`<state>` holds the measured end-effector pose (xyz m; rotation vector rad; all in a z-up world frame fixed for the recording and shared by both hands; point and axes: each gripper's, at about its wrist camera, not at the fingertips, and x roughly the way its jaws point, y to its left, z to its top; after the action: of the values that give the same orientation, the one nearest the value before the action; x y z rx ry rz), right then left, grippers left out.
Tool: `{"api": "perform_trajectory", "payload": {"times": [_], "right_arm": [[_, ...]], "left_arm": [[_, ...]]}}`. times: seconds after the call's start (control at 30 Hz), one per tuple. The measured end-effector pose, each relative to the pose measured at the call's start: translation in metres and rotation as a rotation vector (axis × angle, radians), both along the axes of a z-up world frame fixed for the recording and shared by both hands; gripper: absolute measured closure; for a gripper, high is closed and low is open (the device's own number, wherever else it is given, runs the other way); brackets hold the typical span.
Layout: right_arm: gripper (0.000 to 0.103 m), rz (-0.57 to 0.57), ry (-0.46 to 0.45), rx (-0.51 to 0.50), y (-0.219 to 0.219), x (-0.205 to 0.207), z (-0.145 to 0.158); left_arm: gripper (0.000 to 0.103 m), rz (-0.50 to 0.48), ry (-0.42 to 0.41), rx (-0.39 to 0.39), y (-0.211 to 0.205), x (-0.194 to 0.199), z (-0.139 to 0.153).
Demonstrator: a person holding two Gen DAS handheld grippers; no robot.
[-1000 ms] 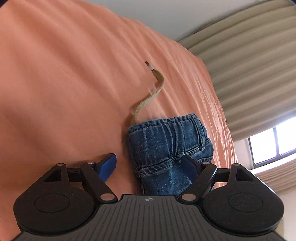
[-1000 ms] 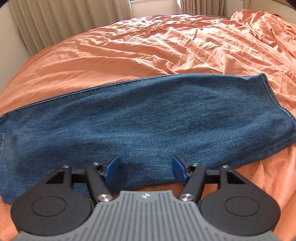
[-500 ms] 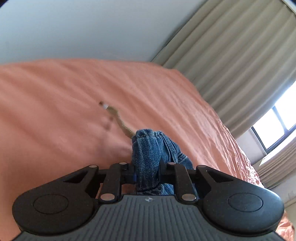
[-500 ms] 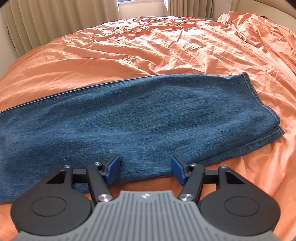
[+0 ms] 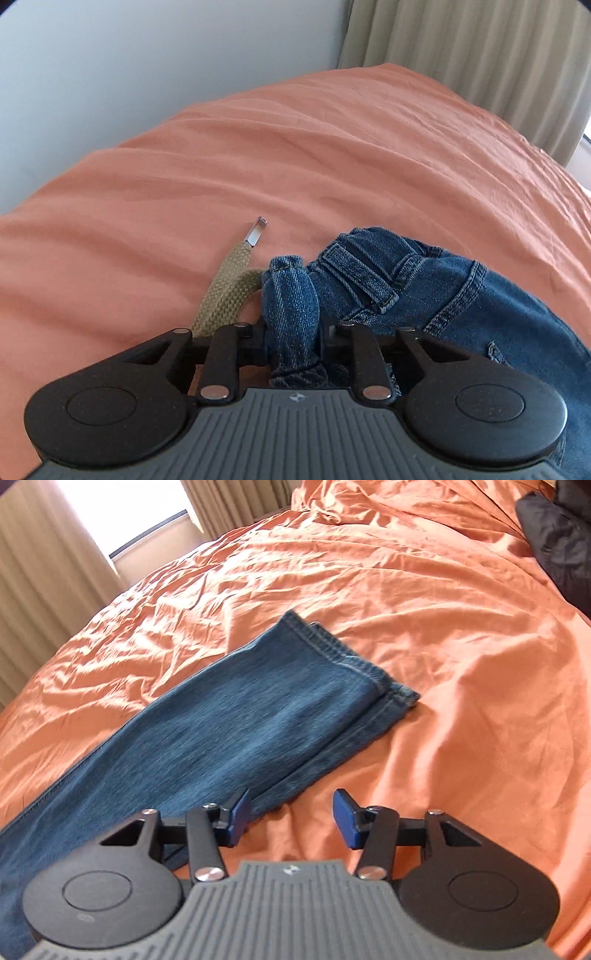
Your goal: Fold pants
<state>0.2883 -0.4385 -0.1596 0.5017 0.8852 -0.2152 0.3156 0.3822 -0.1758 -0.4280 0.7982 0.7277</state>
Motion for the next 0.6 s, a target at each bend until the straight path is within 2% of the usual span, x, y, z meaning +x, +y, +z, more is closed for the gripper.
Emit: {"api": "perform_trajectory", "payload": {"times": [0.03,0.07,0.1,0.17,0.23,0.37,0.4,0.47,0.53,0.6], "right_arm": [[0.055,-0.02,-0.013,0.025,-0.01,-0.001,-0.001],[0.055,-0.036,-0.025,0.045,-0.018,-0.002,-0.002],[0.055,-0.054,-0.037,0.067,-0.026,-0.003,-0.003],[0.055,-0.085,-0.067,0.114,-0.041,-0.004,-0.005],[0.058,-0.114,-0.097,0.165,-0.055,-0.003,-0.009],[0.058,-0.172,-0.137,0.283,-0.082,0.008,-0.023],[0.06,-0.183,-0.145,0.304,-0.087,0.011,-0.026],[0.063,-0.205,-0.163,0.35,-0.098,0.019,-0.034],[0.067,-0.214,-0.17,0.395,-0.107,0.028,-0.044],[0.071,-0.227,-0.147,0.415,-0.112,0.037,-0.056]], "left_arm": [[0.074,-0.019,0.025,0.034,-0.006,-0.002,0.004],[0.067,-0.035,0.044,0.073,-0.009,-0.001,0.01],[0.055,-0.04,0.053,0.107,-0.014,0.0,0.016],[0.05,-0.024,0.06,0.128,-0.016,-0.005,0.029],[0.044,0.037,0.053,0.144,-0.02,-0.015,0.042],[0.042,0.061,-0.013,0.234,-0.039,-0.036,0.073],[0.042,0.047,-0.029,0.243,-0.048,-0.035,0.079],[0.042,-0.022,-0.054,0.202,-0.065,-0.031,0.086],[0.051,-0.096,-0.051,0.144,-0.084,-0.022,0.085],[0.067,-0.153,-0.042,0.12,-0.103,-0.014,0.076]]}}
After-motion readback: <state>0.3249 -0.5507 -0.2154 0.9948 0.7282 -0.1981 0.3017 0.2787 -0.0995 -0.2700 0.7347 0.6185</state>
